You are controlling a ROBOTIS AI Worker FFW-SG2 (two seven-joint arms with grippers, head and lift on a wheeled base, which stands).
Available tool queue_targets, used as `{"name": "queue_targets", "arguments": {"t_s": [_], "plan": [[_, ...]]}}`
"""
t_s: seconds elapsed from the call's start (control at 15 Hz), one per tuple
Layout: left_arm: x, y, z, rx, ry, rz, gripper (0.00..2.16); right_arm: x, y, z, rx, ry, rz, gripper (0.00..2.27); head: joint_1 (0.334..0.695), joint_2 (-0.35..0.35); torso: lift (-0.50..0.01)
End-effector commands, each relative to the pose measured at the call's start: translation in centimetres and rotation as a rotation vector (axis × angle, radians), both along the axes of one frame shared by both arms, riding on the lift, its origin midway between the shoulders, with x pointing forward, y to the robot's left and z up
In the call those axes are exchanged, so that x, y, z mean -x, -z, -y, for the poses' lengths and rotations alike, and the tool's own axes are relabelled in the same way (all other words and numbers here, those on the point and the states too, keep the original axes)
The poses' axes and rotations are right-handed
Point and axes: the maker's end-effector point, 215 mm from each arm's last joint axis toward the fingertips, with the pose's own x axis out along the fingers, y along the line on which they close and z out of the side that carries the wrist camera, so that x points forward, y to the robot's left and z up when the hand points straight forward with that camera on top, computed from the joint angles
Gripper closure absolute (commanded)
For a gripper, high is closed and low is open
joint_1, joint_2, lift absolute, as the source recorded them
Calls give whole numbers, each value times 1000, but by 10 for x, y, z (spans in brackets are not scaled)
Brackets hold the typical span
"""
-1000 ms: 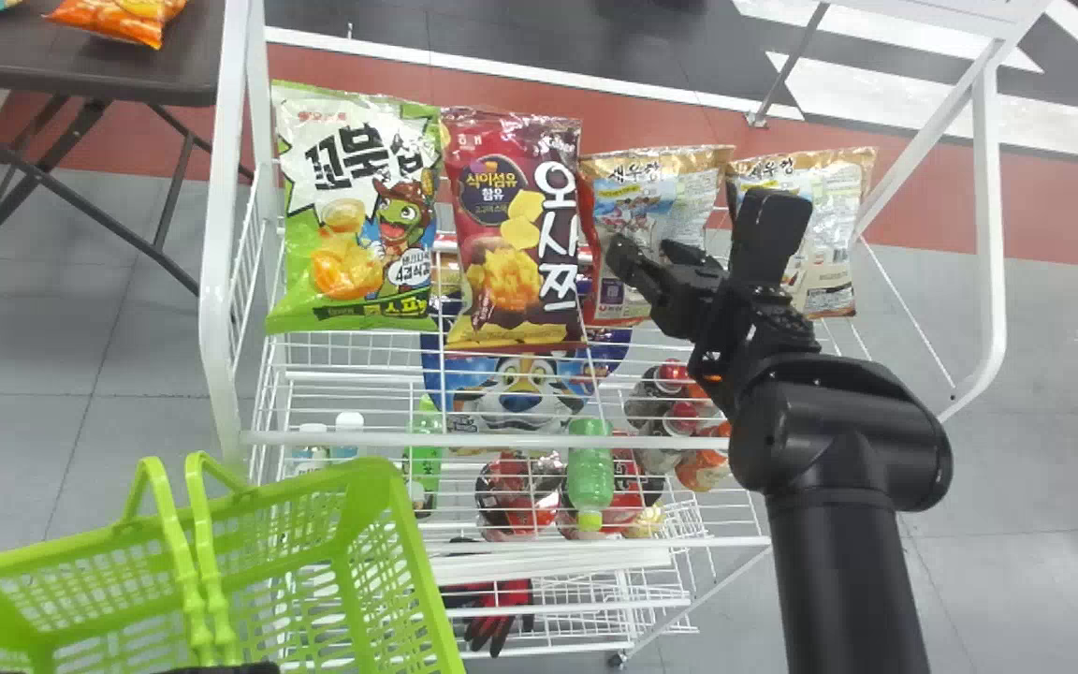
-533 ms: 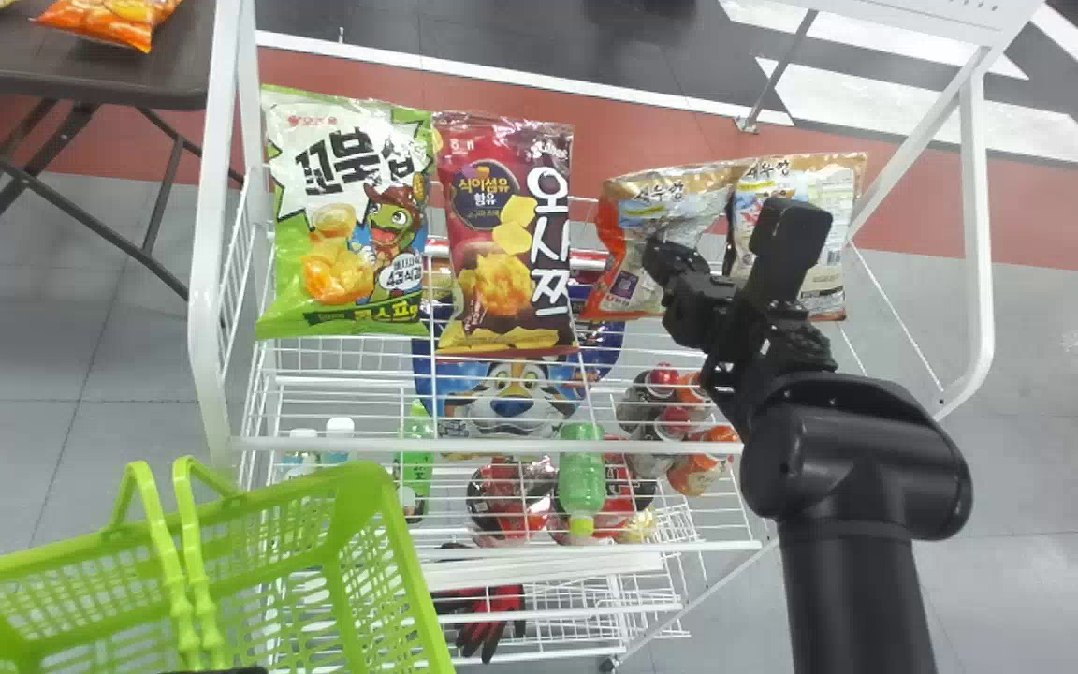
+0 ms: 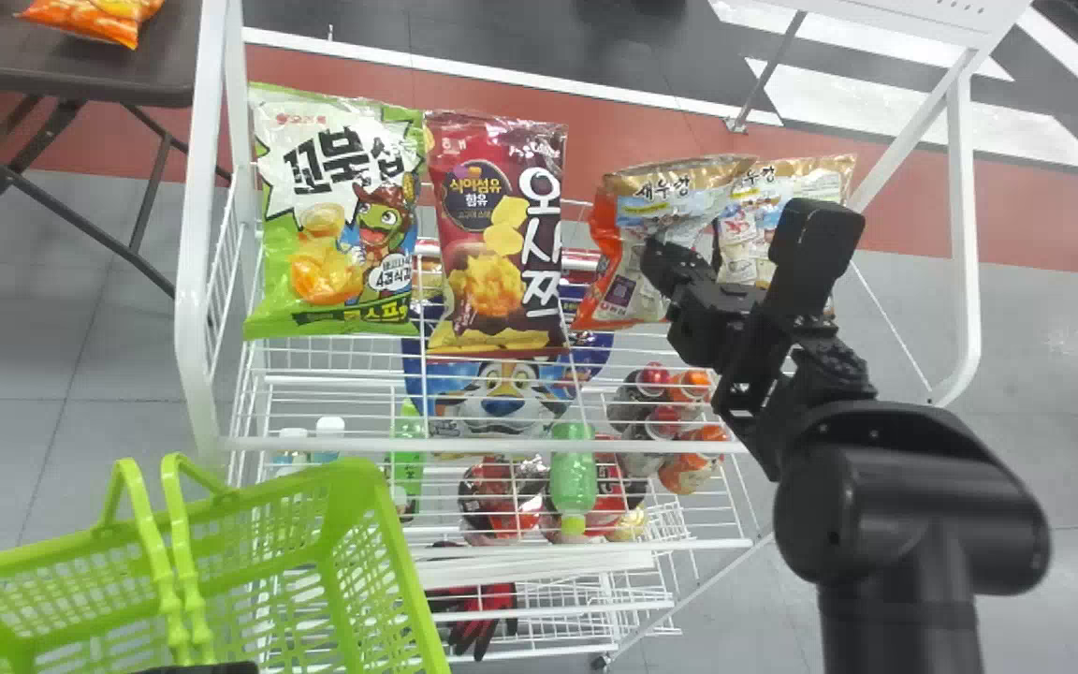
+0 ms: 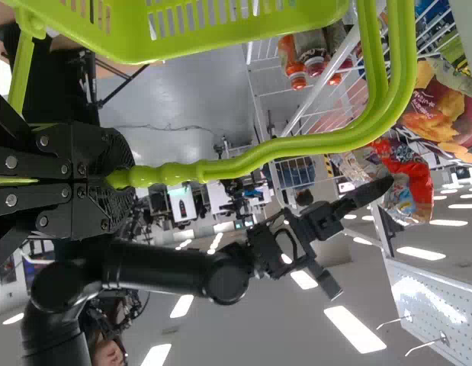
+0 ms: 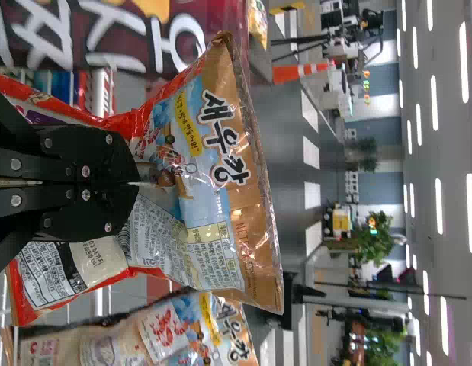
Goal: Hold basket handle with left hand then pick Saewookkang with right hand and place into basket
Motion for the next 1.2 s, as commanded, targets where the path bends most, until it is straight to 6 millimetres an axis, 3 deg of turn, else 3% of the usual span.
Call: {"name": "queue_targets", "arguments": {"t_s": [0.0, 0.33, 0.53, 0.87, 1.13], "plan": [[3, -1, 0, 14, -3, -33, 2155, 30, -2, -20, -32, -37, -71, 2243, 695, -293, -16], [3, 1, -1, 17, -5, -40, 2155, 118, 25, -62, -71, -117, -350, 2243, 695, -260, -16], [3, 2, 0, 22, -6, -47, 2155, 170, 37, -112, -121, -245, -483, 2243, 695, -240, -16], [6, 3, 2, 27, -6, -55, 2152, 222, 52, -211, -167, -484, -567, 2243, 695, -103, -16], [7, 4, 3, 32, -7, -60, 2155, 264, 96, -269, -179, -596, -679, 2243, 695, 61, -16]]}}
